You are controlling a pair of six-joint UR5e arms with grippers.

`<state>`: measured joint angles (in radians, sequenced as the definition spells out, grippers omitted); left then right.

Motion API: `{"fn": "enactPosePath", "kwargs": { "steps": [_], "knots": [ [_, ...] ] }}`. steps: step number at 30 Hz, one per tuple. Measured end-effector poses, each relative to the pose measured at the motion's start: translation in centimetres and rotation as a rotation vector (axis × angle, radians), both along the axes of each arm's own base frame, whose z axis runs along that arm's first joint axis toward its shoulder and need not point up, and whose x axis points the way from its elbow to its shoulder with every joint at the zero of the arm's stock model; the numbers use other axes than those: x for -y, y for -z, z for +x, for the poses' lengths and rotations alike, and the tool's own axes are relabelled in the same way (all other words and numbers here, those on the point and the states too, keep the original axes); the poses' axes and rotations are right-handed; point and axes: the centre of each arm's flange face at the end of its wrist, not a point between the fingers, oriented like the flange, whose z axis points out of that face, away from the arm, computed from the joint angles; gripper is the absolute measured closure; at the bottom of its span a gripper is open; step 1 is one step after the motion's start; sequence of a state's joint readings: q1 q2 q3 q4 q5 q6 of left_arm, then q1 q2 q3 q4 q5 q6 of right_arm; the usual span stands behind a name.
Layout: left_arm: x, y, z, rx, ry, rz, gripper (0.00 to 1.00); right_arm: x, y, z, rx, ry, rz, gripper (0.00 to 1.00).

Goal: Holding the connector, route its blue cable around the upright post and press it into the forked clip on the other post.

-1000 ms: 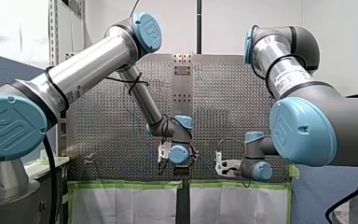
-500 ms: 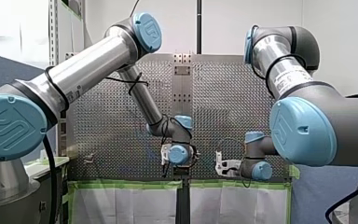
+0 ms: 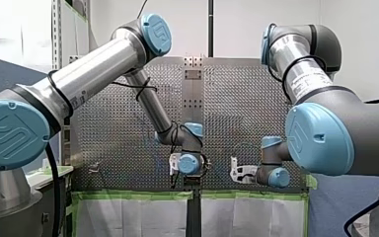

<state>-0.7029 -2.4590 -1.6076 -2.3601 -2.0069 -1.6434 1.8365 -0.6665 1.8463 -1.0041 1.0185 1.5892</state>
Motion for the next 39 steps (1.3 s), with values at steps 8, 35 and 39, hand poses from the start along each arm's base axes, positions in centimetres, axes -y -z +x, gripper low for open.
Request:
{"fn": "enactPosePath", "kwargs": {
  "steps": [8,35,39],
  "knots": [
    [-0.3,1.5,-0.1,-0.013,0.003,-0.005,1.00,0.6,-0.3,-0.7,0.006,0.021,-0.004,1.00],
    [-1.9,2.1,2.2,-0.028,0.012,-0.058,1.00,3.2,-1.5,-0.4,0.049,0.060,-0.032,1.00],
    [-2.1,2.0,2.8,-0.028,0.012,-0.080,1.00,3.4,-1.6,-0.2,0.055,0.059,-0.033,1.00]
  ]
}}
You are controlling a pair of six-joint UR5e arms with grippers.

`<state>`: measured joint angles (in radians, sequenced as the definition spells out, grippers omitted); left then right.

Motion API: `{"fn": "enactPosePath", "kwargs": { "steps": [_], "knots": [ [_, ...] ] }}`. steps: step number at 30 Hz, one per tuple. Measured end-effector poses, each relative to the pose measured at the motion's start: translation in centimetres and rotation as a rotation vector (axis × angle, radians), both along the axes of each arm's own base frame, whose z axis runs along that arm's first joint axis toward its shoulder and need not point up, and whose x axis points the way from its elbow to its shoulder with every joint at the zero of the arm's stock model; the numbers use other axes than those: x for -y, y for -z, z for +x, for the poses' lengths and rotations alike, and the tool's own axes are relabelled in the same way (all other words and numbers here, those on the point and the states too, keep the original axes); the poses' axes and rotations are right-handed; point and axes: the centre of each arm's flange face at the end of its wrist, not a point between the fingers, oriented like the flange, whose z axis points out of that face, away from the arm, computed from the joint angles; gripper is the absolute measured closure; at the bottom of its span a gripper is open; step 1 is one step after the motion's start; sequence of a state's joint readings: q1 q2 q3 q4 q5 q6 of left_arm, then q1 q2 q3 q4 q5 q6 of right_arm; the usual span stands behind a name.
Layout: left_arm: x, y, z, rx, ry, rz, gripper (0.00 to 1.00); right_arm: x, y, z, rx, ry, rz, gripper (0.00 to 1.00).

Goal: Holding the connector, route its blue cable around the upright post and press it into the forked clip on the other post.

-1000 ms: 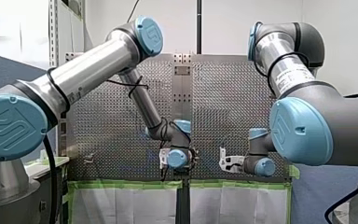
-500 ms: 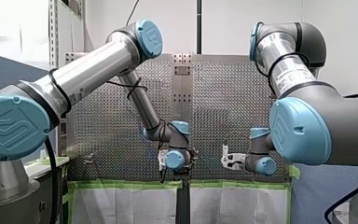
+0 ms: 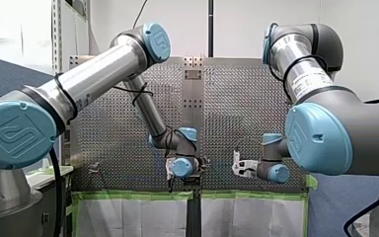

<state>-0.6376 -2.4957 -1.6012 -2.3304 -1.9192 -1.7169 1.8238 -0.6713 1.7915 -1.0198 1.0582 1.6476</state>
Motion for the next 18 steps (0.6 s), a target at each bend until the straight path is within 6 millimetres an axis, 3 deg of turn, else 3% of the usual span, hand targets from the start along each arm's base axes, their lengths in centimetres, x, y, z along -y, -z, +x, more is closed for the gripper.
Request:
{"fn": "enactPosePath", "kwargs": {
  "steps": [18],
  "knots": [
    [-0.13,0.46,0.93,-0.021,0.015,-0.050,1.00,0.35,-0.31,0.51,0.019,-0.005,0.009,1.00]
  ]
}}
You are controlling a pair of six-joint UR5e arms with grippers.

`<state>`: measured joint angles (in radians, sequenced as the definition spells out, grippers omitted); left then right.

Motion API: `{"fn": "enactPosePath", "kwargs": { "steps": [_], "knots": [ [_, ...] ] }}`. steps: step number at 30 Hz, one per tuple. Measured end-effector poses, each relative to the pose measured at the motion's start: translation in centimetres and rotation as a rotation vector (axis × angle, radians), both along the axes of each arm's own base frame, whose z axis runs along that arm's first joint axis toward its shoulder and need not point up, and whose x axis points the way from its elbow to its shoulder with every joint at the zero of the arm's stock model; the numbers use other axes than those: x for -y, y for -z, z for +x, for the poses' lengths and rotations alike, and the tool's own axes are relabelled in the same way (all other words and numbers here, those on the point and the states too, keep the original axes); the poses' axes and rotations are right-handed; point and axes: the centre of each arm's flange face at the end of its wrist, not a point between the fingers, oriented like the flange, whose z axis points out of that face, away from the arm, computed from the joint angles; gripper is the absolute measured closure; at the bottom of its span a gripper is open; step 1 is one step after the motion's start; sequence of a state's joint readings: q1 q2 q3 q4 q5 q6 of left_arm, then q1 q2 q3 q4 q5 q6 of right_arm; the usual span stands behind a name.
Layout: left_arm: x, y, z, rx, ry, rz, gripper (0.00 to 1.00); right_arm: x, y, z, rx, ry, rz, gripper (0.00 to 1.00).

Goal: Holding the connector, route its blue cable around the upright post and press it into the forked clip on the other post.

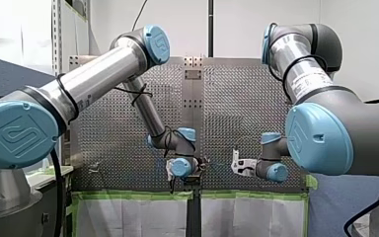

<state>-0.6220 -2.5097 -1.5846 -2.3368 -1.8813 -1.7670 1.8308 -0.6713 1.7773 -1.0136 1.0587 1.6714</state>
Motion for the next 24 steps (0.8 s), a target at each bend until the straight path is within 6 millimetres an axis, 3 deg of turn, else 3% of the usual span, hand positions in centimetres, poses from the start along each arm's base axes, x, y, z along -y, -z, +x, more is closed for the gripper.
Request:
{"fn": "enactPosePath", "kwargs": {
  "steps": [7,24],
  "knots": [
    [-0.1,0.8,0.1,-0.003,0.001,-0.006,1.00,0.4,-0.1,-0.1,0.012,0.022,0.003,1.00],
    [-0.3,0.6,1.4,-0.007,0.029,-0.020,1.00,1.0,-0.4,0.0,0.025,0.044,0.004,1.00]
  ]
}}
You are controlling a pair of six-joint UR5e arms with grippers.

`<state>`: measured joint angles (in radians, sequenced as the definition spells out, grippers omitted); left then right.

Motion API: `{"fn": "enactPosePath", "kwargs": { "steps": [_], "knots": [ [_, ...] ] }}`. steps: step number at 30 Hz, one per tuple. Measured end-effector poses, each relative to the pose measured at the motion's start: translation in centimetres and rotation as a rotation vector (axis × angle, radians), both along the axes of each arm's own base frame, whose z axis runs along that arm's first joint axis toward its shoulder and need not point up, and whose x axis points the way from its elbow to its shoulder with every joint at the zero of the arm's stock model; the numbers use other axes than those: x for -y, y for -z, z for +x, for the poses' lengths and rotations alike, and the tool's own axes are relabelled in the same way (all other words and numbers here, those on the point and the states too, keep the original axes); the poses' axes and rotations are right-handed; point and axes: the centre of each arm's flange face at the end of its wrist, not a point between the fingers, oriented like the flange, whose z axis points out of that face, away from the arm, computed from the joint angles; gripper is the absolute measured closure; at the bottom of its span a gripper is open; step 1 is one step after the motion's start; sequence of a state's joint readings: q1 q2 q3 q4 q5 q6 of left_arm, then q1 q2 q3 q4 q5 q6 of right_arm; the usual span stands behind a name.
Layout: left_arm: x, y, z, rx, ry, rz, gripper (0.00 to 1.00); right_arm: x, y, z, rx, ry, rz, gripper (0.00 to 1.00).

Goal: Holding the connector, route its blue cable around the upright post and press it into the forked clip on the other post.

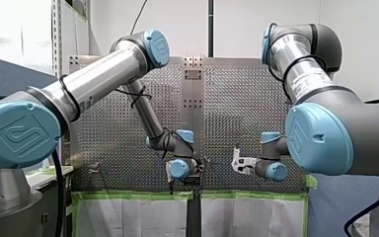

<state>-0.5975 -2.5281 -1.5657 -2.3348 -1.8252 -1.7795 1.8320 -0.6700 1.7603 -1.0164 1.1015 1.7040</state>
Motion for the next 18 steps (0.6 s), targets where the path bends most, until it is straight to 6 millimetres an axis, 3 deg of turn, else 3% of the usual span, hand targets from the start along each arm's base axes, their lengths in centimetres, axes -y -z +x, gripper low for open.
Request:
{"fn": "enactPosePath", "kwargs": {
  "steps": [7,18],
  "knots": [
    [0.1,0.8,0.4,-0.021,0.004,0.014,1.00,0.0,0.1,0.0,-0.001,0.000,0.001,1.00],
    [0.1,0.3,1.6,-0.011,-0.003,0.004,1.00,0.1,0.0,0.0,0.005,0.003,-0.006,1.00]
  ]
}}
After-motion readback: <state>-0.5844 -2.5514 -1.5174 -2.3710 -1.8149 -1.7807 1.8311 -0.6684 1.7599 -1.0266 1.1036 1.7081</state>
